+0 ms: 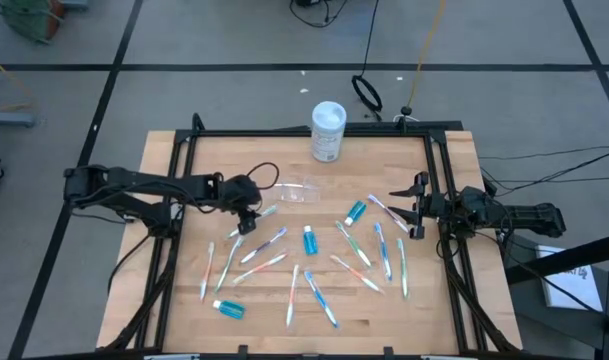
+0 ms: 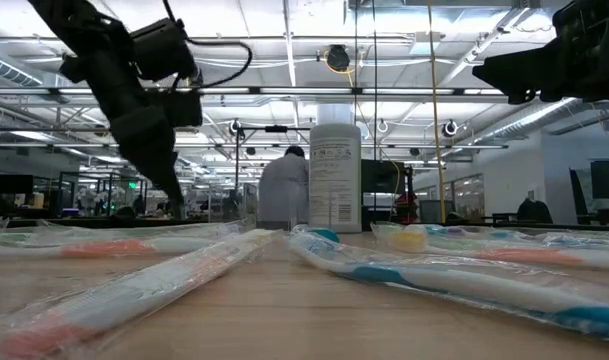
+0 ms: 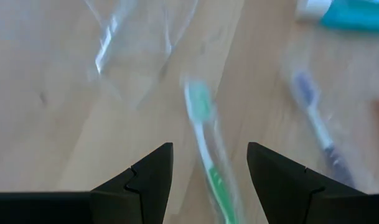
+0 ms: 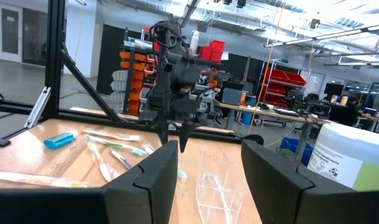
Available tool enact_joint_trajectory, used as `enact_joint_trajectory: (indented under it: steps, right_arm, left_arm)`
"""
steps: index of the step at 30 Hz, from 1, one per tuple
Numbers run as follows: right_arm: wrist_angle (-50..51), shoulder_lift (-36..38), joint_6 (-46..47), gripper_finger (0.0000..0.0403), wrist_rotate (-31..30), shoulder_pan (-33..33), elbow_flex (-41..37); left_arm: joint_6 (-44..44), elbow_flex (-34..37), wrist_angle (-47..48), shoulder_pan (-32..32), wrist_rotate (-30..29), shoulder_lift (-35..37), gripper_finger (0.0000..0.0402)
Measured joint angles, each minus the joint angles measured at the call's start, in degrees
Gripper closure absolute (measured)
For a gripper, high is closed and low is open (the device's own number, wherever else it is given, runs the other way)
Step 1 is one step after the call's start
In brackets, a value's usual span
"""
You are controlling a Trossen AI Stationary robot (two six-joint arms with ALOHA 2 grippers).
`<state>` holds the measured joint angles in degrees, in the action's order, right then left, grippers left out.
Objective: Pick & Place toothbrushing station
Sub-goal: Put the green toothbrush into the transparent organizer
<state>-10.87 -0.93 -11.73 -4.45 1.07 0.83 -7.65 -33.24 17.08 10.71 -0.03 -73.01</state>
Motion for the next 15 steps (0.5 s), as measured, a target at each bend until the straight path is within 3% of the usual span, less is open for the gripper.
enact_joint_trajectory:
  steps: [9, 15]
  right_arm:
    - [0.48, 0.0, -0.04, 0.0234, -0.19, 0.02, 0.02]
    - [0.94, 0.0, 0.07, 0.0234, -0.2, 0.02, 0.02]
  left_arm:
    - [-2.85, 0.46, -3.45, -0.54, 0.01, -9.74, 0.0192]
    - [-4.07, 0.29, -3.99, -0.51, -0.24, -11.0, 0.0192]
